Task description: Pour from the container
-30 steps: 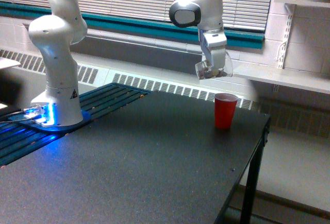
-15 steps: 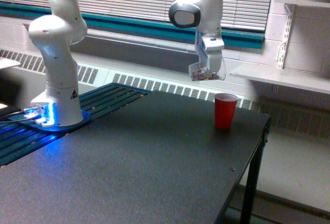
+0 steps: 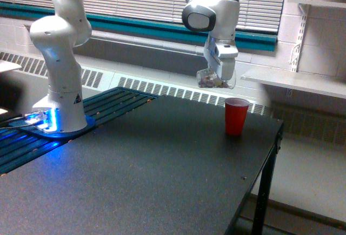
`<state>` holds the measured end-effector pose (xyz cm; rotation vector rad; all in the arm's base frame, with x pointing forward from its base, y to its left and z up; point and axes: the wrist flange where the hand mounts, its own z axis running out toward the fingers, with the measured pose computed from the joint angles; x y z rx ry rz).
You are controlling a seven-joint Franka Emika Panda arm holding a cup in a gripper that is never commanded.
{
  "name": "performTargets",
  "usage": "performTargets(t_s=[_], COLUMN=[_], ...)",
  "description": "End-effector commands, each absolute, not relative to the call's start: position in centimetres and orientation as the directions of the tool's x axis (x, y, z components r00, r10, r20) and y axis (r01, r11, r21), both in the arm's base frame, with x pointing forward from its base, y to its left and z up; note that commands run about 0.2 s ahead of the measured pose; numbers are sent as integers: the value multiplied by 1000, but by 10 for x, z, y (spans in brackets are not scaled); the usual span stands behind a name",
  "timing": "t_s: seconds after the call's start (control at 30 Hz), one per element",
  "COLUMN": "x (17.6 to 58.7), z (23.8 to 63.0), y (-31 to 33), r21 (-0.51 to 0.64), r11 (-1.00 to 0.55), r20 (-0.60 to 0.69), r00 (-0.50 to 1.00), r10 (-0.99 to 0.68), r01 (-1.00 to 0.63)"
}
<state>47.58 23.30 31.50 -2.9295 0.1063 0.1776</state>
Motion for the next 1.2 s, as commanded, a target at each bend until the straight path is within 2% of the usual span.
performTargets(t_s=[0.03, 1.2], x=[488, 510], z=[317, 301], y=[225, 243], r21=[-186, -132], r11=[-980, -991], r20=[-139, -278], r00=[990, 959], r10=[-37, 62], r01=[-63, 26])
